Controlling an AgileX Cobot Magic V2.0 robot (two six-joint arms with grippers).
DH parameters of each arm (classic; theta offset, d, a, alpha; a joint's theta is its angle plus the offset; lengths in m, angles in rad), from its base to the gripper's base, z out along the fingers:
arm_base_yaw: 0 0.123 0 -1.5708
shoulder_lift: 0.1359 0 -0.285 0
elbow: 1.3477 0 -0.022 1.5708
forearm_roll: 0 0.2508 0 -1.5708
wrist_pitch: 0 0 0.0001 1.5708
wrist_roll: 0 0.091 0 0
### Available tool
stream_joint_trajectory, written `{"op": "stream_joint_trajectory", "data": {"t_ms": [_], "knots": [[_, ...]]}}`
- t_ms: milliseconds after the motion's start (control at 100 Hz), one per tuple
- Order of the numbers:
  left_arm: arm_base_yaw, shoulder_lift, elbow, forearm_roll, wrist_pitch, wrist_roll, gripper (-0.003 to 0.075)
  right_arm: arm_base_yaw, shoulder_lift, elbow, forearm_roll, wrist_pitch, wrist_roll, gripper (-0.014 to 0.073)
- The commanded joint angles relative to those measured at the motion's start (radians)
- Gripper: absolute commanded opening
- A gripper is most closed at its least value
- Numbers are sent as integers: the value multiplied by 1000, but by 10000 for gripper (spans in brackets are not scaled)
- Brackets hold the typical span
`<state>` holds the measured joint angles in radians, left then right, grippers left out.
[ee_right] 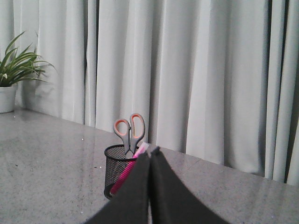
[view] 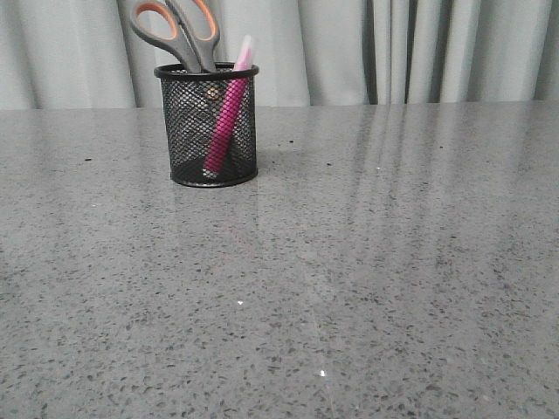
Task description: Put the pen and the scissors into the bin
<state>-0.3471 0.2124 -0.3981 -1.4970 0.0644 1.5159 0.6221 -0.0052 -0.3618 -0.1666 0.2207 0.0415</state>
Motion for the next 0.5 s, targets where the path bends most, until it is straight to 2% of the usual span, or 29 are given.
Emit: {"op": "stream_joint_trajectory", "data": {"t_ms": [0,490], "knots": [[-10,11,-25,-13,3,-12,-19,-7,-24,-13,-15,-21,-6,-69],[-10,11,-25,-13,1,-12,-19,-7,3,-7,-4,-6,-6,-69]]}}
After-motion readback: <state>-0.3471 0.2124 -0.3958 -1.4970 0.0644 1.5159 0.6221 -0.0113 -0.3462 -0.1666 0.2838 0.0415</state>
